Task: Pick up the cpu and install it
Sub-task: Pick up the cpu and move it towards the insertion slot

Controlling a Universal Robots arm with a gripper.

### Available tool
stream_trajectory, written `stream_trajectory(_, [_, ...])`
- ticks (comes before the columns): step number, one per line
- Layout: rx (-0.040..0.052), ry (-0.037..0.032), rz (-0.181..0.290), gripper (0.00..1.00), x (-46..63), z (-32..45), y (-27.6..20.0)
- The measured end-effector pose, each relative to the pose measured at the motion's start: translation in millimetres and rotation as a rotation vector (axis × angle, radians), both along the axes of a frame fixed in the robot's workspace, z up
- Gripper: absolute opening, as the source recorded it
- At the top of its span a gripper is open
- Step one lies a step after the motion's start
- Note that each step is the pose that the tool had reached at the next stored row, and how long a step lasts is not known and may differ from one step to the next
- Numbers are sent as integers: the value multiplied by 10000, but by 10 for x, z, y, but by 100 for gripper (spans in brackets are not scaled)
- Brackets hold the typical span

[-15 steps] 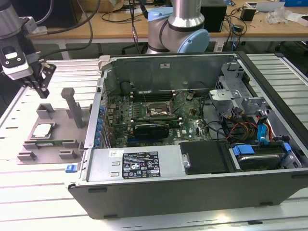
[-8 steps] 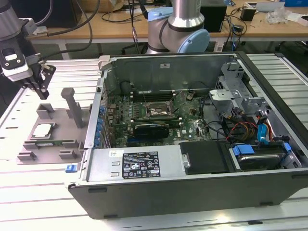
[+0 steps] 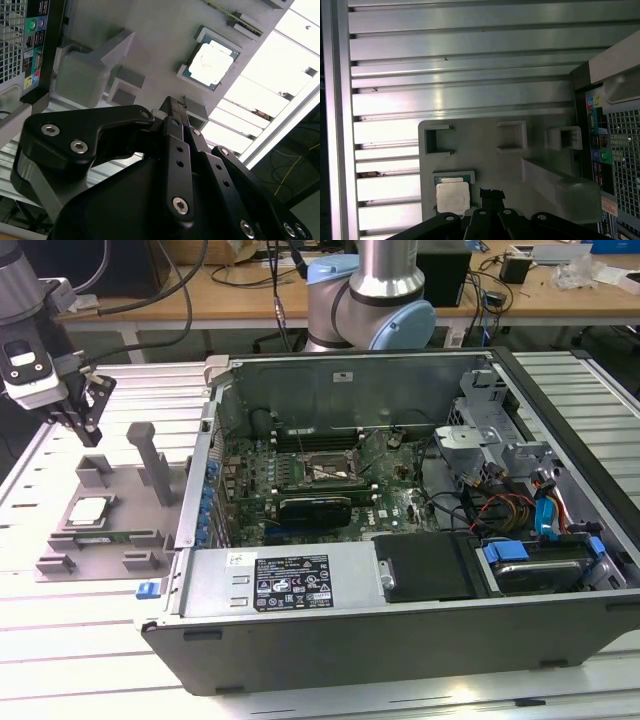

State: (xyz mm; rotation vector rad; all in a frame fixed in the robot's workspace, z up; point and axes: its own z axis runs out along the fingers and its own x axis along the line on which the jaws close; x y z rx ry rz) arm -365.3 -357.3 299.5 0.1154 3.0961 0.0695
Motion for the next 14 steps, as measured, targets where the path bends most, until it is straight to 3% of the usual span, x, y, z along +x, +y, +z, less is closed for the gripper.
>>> stream_trajectory(7, [0,1,-1,11,-4,-5,0])
stream_trajectory(14, [0,0,0,11,-103,-95,-7])
